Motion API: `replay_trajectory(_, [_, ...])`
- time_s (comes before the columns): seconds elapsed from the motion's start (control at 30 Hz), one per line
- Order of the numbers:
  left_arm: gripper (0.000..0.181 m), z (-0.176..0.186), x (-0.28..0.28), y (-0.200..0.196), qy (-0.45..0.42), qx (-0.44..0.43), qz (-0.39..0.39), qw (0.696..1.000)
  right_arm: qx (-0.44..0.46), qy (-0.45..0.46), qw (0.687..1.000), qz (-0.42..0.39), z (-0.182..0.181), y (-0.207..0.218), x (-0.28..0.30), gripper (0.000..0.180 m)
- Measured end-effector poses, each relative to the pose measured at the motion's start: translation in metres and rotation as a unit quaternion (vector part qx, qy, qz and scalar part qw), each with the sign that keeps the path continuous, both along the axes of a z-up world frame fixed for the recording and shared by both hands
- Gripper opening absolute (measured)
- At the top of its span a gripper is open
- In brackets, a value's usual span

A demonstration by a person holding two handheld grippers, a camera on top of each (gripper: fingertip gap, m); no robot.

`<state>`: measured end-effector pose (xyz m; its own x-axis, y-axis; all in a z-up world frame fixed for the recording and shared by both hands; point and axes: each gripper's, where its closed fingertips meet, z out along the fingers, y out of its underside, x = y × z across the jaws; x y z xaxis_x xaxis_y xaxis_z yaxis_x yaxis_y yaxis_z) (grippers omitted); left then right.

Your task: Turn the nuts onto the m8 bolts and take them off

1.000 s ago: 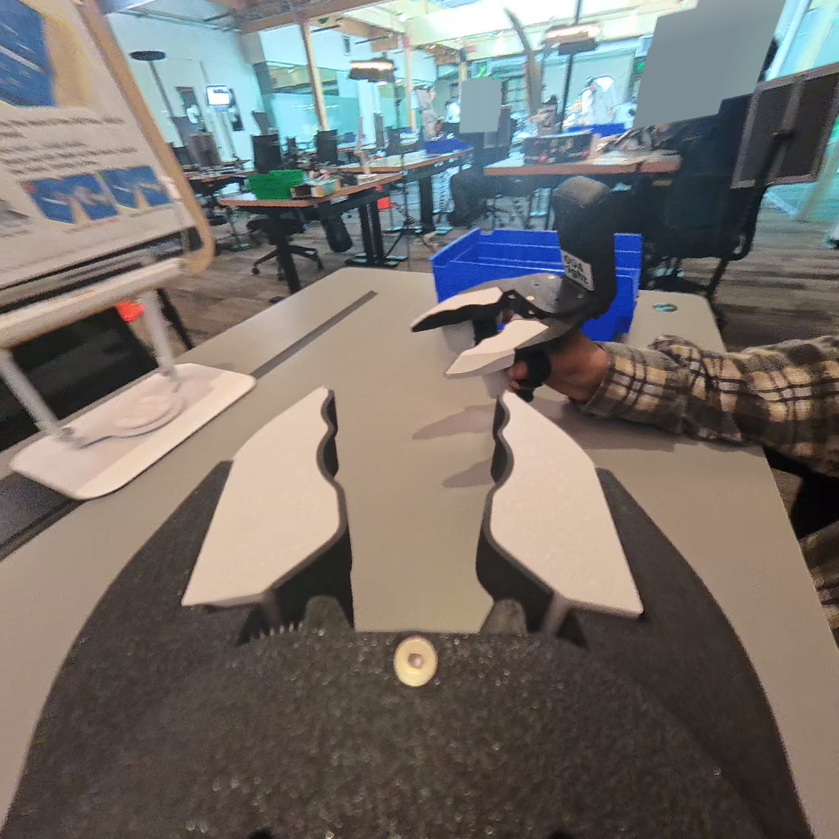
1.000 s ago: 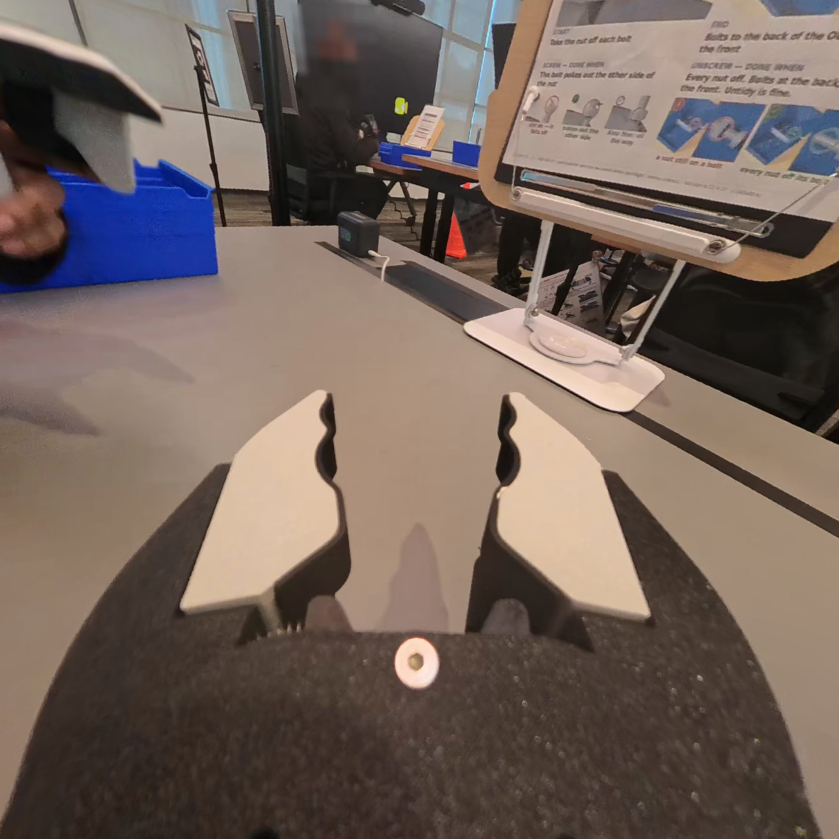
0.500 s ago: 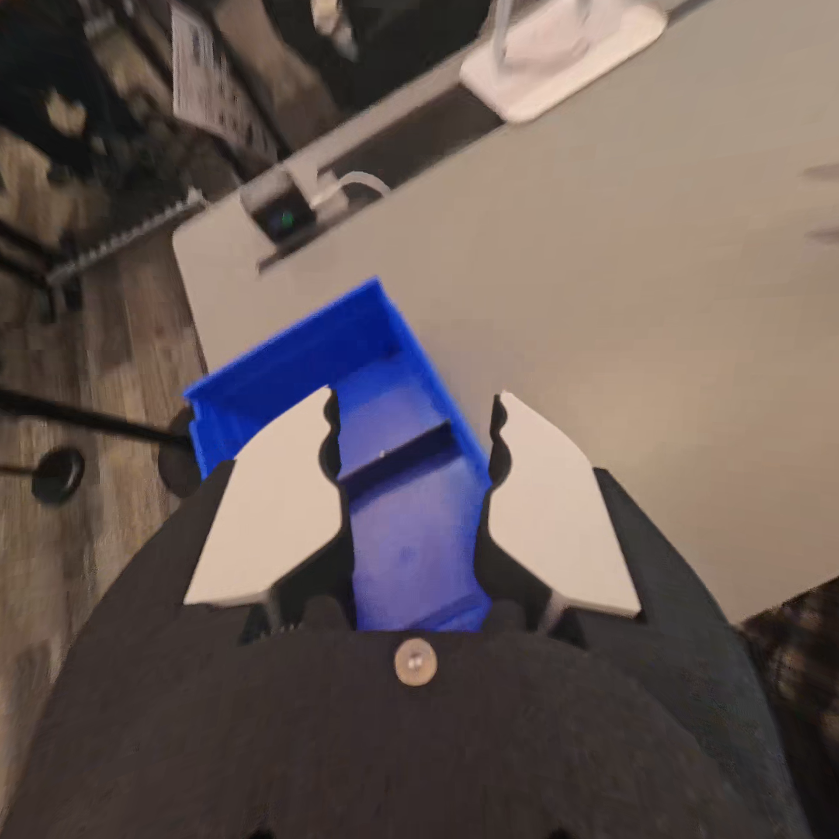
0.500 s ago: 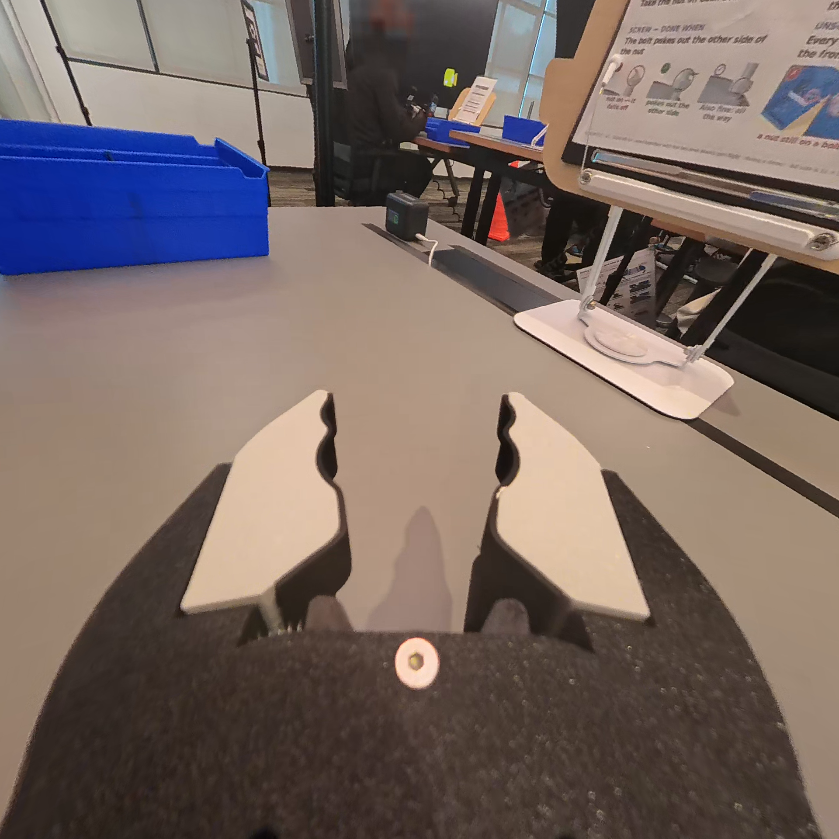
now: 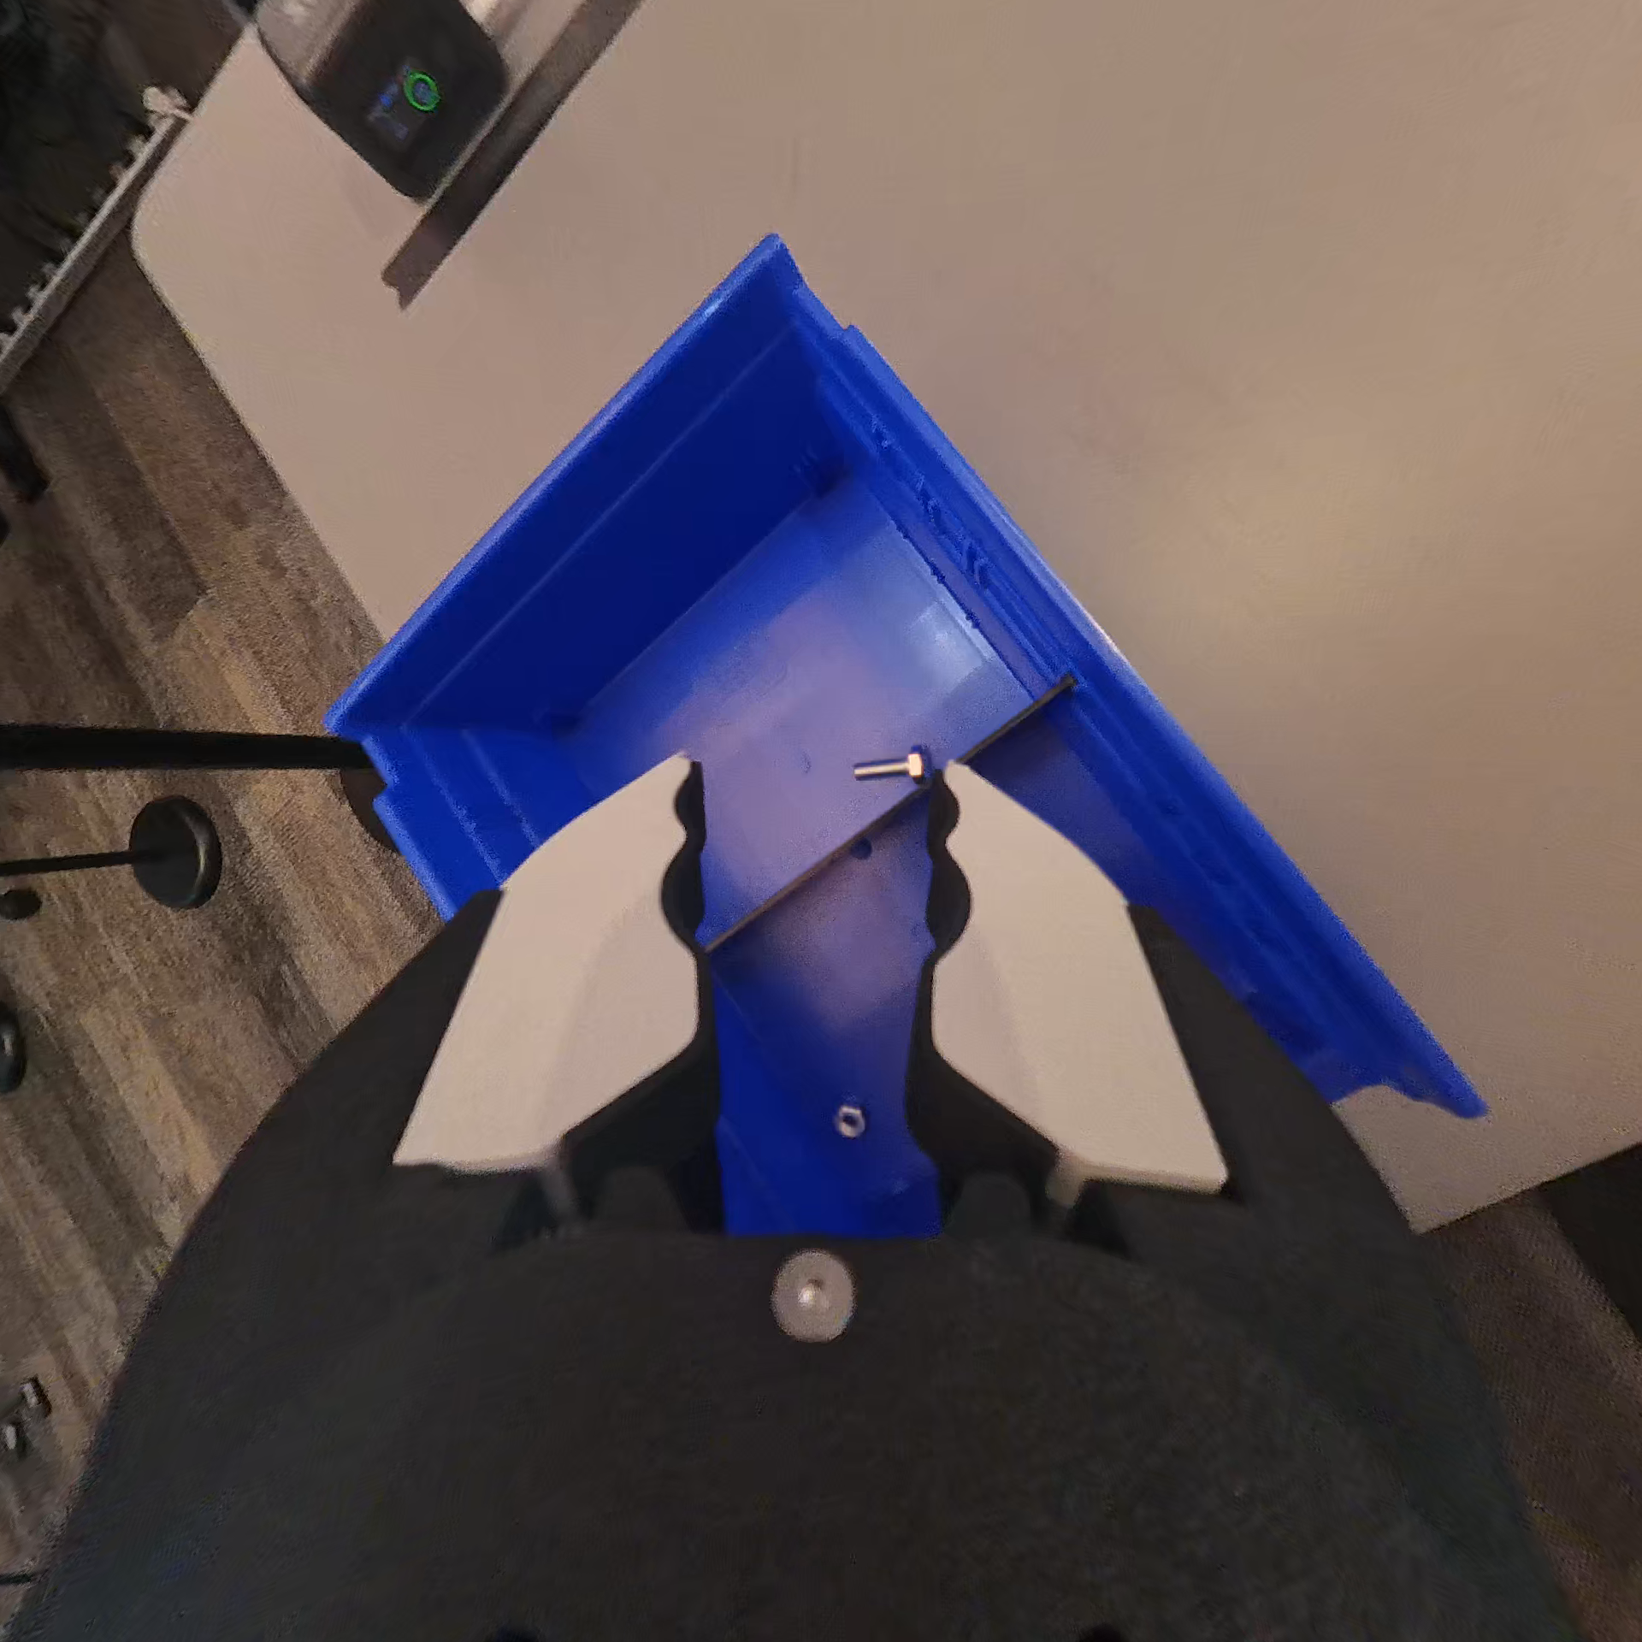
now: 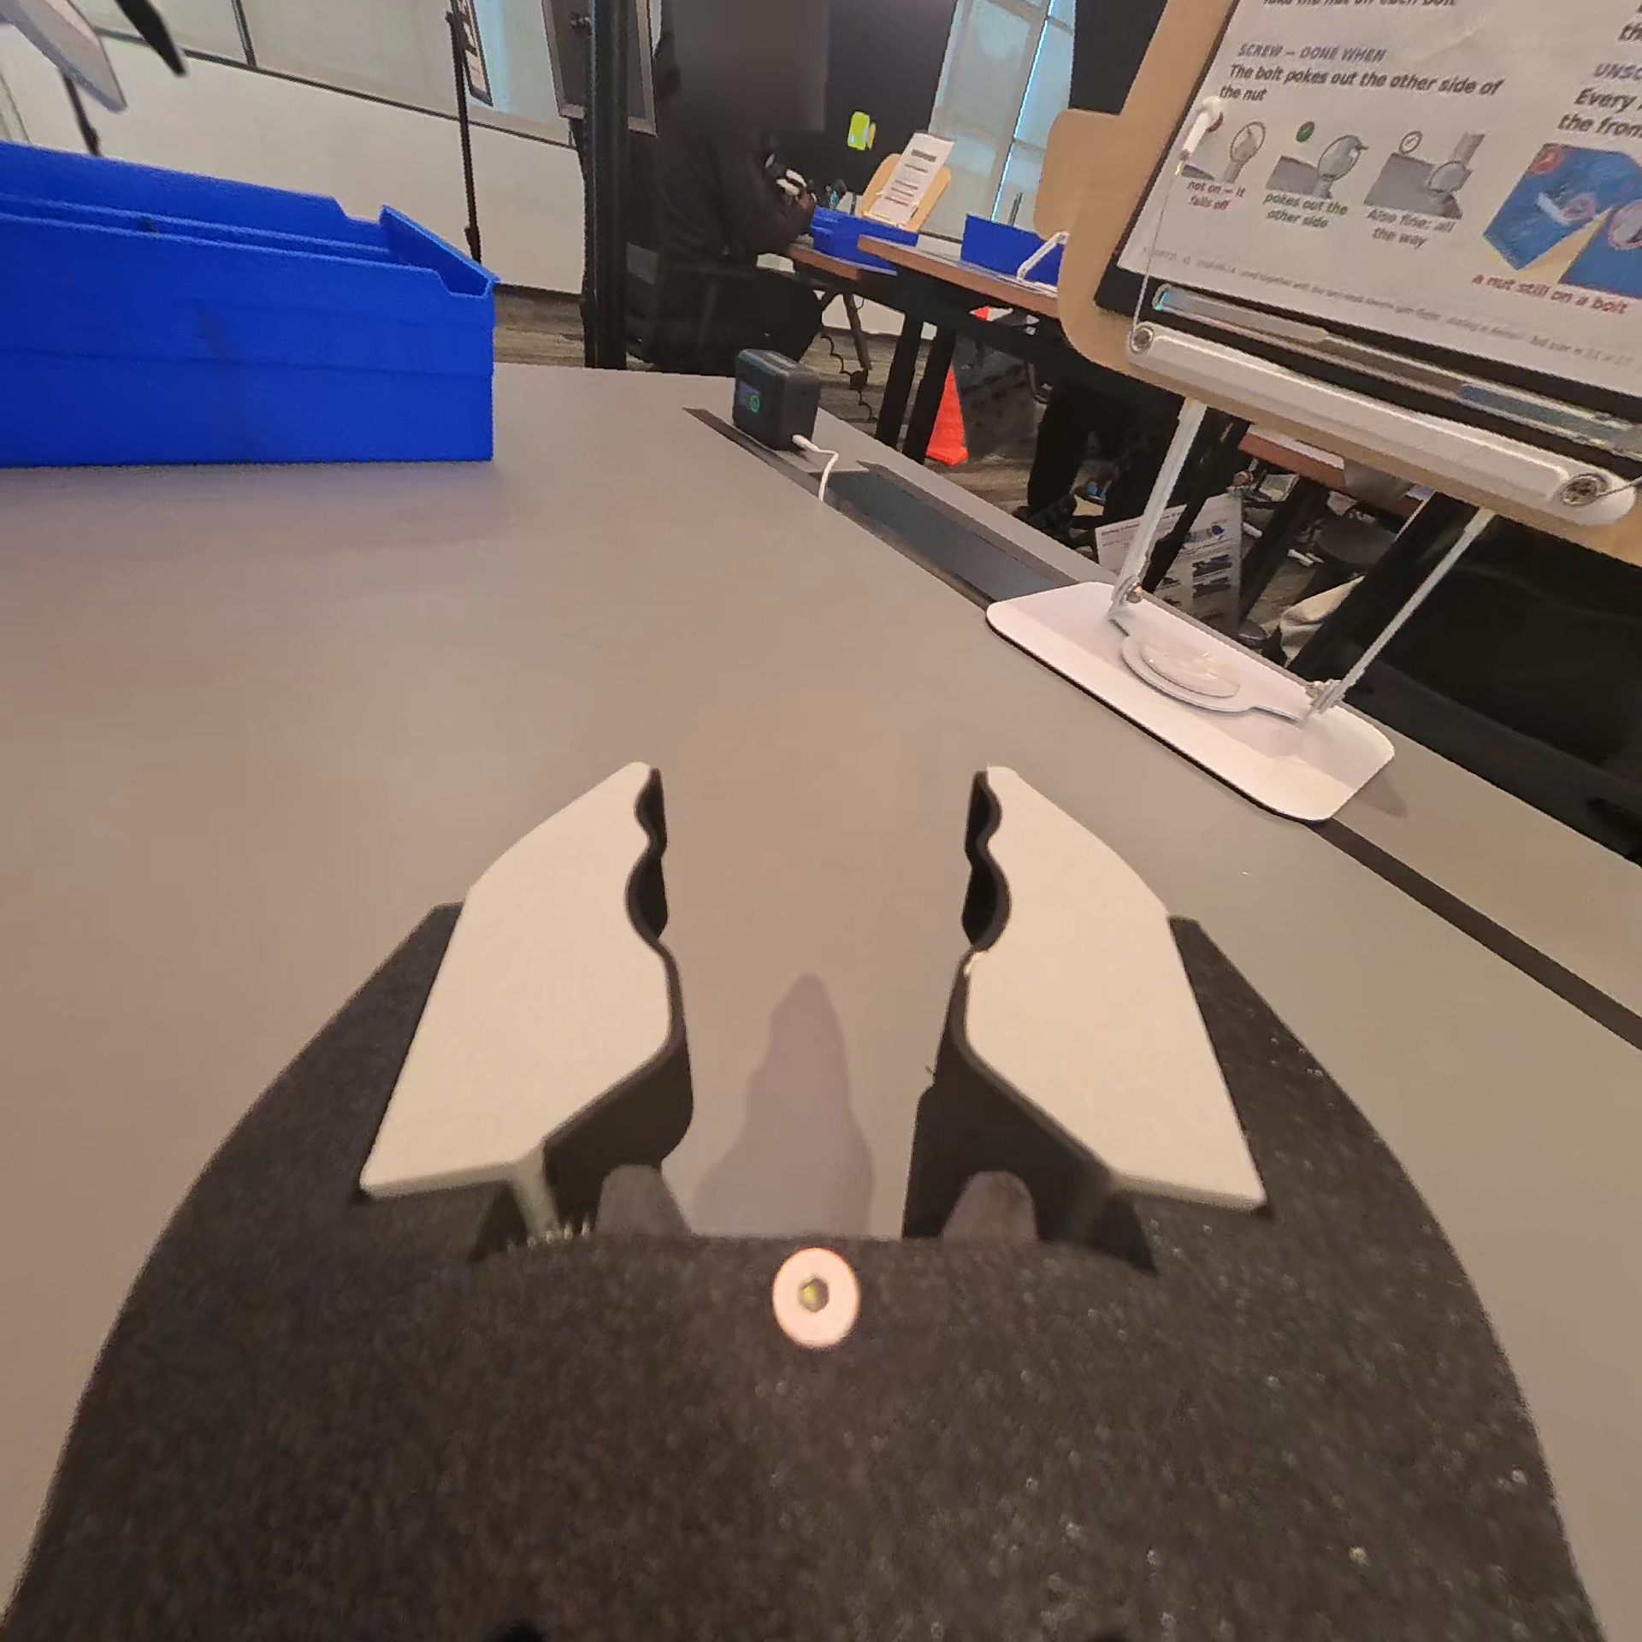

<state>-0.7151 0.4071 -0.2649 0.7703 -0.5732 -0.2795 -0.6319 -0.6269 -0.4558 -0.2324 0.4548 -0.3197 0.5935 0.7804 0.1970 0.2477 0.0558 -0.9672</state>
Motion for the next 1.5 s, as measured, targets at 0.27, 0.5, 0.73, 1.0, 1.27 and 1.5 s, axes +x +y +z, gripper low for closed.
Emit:
replay_trajectory(0.27, [0.041,-0.040,-0.007,0.022,0.013,-0.086,-0.083,0.993,-0.019,-0.023,0.999,-0.031,0.003,0.009,-0.004,0.065])
replay_trajectory(0.5, [0.037,-0.069,-0.005,0.030,0.000,-0.136,-0.161,0.978,-0.033,-0.046,0.998,-0.031,0.010,0.012,-0.023,0.066])
replay_trajectory(0.73, [0.036,-0.085,0.010,0.039,-0.017,-0.154,-0.227,0.961,-0.030,-0.084,0.995,-0.033,0.016,0.019,-0.034,0.068])
replay_trajectory(1.0, [0.033,-0.097,0.012,0.040,-0.025,-0.160,-0.251,0.954,-0.043,-0.091,0.994,-0.030,0.014,0.027,-0.045,0.068])
replay_trajectory(1.27, [0.033,-0.085,0.001,0.043,-0.041,-0.147,-0.221,0.963,-0.051,-0.099,0.994,-0.014,0.004,0.038,-0.063,0.069])
replay_trajectory(1.5, [0.033,-0.081,-0.004,0.045,-0.039,-0.149,-0.224,0.962,-0.062,-0.101,0.993,0.004,-0.005,0.049,-0.079,0.070])
